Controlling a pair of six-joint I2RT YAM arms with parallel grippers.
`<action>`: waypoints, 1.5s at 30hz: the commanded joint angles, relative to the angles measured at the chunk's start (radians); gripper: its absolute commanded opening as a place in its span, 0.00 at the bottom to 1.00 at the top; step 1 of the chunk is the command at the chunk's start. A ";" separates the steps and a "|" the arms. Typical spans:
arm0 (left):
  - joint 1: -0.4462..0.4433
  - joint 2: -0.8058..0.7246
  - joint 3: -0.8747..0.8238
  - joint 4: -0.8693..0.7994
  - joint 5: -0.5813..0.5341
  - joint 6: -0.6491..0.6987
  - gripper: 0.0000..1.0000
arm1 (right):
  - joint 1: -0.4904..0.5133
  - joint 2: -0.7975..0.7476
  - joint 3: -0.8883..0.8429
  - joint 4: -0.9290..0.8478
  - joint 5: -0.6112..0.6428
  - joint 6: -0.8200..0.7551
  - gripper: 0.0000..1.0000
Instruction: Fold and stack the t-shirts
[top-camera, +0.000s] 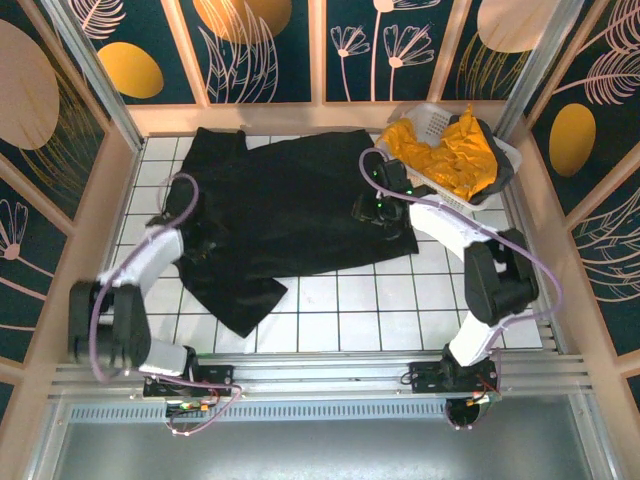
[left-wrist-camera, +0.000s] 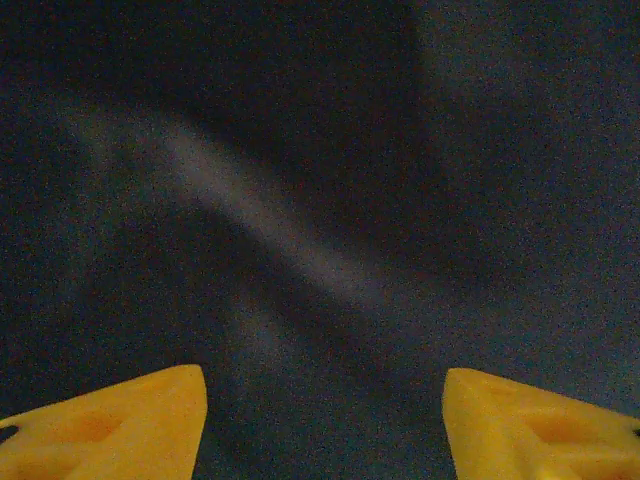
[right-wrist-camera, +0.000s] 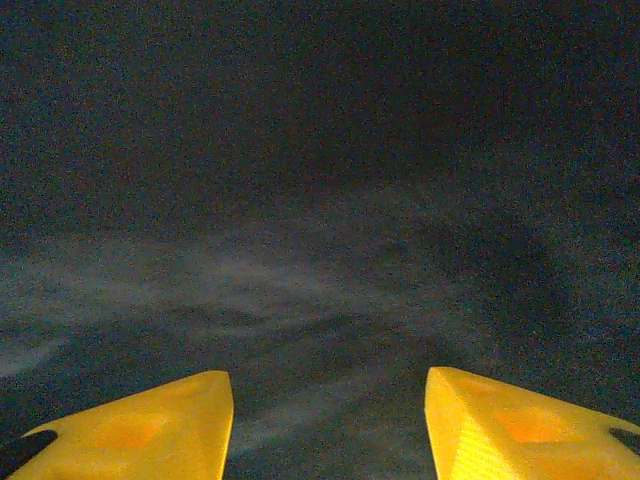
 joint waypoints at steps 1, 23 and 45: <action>-0.186 -0.143 -0.211 -0.192 0.031 -0.220 0.61 | -0.002 -0.072 -0.020 -0.048 0.003 -0.002 0.55; -0.639 -0.141 -0.220 -0.359 0.004 -0.486 0.63 | -0.068 -0.184 -0.082 -0.085 -0.039 -0.003 0.57; -0.636 -0.398 -0.097 -0.559 -0.180 -0.626 0.00 | -0.318 -0.192 -0.290 -0.105 0.077 0.226 0.49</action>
